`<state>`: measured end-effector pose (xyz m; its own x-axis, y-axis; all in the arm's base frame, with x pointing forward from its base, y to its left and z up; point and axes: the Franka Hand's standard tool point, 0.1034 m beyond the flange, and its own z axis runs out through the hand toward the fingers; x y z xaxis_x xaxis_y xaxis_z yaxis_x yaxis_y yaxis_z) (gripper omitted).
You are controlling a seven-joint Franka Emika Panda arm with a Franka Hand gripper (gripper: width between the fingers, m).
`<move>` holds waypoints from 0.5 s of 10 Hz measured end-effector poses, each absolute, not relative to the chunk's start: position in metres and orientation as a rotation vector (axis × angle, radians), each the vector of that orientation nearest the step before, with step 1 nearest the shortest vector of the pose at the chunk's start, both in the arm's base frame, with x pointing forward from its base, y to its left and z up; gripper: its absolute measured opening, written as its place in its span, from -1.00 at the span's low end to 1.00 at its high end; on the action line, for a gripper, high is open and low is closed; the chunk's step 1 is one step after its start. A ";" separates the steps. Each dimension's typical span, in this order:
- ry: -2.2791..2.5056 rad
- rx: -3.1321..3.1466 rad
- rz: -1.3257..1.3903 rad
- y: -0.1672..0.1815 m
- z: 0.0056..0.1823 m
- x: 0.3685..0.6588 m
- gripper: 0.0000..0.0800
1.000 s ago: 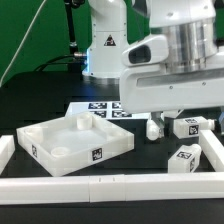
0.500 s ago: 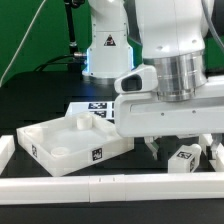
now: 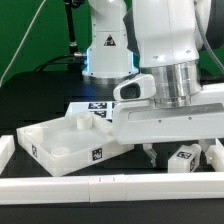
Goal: Assemble one leg
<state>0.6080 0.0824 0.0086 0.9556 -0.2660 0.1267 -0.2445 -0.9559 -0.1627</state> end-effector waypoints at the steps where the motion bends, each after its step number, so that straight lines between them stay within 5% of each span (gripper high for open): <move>1: 0.385 -2.963 -0.222 0.082 0.009 0.608 -0.03; 2: 0.382 -2.963 -0.222 0.083 0.009 0.608 -0.03; 3: 0.379 -2.964 -0.223 0.082 0.009 0.608 -0.35; 5: 0.330 -2.982 -0.250 0.071 0.034 0.598 -0.35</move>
Offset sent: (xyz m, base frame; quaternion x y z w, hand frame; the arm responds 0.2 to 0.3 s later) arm -0.0208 -0.0218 0.0307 -0.0126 0.0000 -0.0137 0.9998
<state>0.5978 0.0707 0.0342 0.9624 -0.2271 0.1492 -0.2054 -0.9674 -0.1479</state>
